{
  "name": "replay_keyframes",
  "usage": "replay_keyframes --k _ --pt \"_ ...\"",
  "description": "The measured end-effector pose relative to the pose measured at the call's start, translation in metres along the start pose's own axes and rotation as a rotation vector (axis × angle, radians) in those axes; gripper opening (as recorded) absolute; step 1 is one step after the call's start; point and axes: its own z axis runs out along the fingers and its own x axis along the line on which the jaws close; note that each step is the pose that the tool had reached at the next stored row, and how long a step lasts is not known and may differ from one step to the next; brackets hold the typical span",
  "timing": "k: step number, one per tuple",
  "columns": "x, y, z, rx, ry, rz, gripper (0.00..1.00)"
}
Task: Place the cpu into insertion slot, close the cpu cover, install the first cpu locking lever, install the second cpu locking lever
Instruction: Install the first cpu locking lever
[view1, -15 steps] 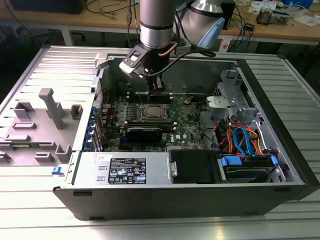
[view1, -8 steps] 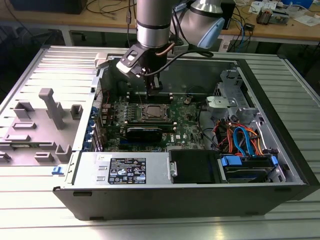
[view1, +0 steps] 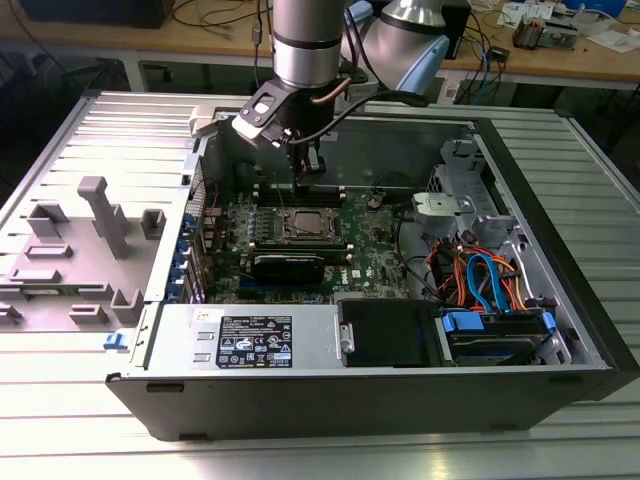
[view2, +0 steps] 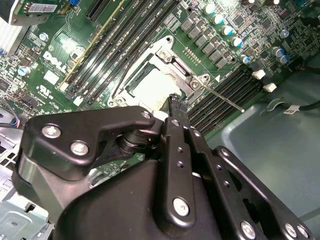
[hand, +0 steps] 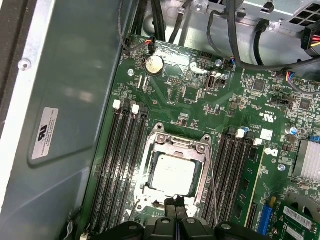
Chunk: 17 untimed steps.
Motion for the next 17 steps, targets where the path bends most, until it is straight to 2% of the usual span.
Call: replay_keyframes --k 12,17 --pt "-0.0001 0.0000 0.0000 -0.0002 -0.0002 -0.009 0.11" --pt "-0.0001 0.0000 0.0001 -0.0051 -0.0018 -0.128 0.11"
